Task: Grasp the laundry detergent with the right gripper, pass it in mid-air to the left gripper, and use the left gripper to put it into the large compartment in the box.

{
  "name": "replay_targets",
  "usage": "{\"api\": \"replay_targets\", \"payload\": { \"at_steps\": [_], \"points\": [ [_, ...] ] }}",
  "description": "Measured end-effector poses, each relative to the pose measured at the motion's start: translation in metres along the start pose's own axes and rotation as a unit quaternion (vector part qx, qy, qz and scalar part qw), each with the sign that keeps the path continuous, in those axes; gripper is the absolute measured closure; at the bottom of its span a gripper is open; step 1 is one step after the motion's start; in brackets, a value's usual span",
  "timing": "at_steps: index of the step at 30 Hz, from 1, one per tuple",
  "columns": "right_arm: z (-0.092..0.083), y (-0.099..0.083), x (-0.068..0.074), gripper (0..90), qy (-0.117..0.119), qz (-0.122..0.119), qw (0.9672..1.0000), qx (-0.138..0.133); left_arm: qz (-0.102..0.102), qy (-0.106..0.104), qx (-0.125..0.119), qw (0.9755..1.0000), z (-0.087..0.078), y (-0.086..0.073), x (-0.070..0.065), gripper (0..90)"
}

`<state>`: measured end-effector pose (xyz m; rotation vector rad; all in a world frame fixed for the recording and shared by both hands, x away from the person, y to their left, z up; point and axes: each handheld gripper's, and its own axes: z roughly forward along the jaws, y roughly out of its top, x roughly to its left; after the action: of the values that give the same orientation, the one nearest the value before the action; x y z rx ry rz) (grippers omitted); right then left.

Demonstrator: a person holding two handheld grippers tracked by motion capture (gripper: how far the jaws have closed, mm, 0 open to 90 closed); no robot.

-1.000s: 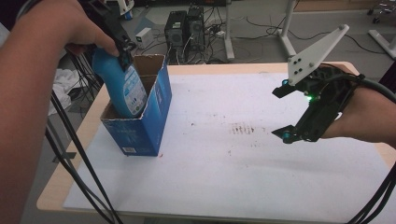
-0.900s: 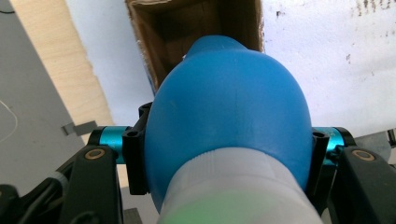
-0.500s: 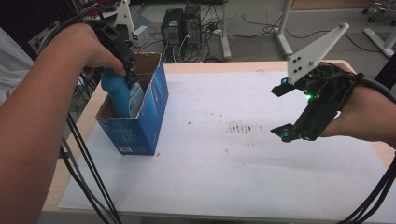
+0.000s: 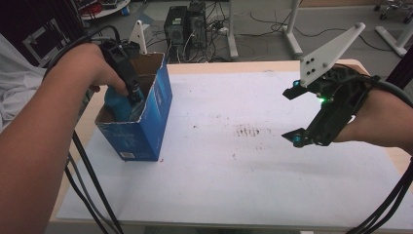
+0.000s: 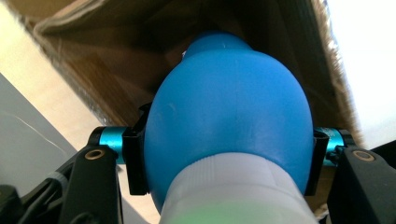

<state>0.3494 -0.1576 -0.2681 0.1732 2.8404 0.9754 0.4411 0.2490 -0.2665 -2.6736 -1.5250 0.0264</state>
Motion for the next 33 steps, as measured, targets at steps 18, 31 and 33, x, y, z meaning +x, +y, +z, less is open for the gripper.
{"api": "replay_targets", "payload": {
  "at_steps": [18,31,33],
  "points": [
    [0.002,0.001,0.000,0.7,-0.002,0.001,1.0000,0.003,0.142,0.005,-0.010,0.9898,0.025,0.002,-0.006,38.0],
    [0.004,0.002,-0.001,0.7,-0.001,0.002,1.0000,0.005,0.134,-0.006,-0.010,0.9909,0.025,0.004,0.000,37.5],
    [0.004,0.003,-0.001,0.7,-0.001,0.001,1.0000,0.005,0.126,-0.008,-0.015,0.9919,0.024,0.004,0.000,36.0]
  ]
}}
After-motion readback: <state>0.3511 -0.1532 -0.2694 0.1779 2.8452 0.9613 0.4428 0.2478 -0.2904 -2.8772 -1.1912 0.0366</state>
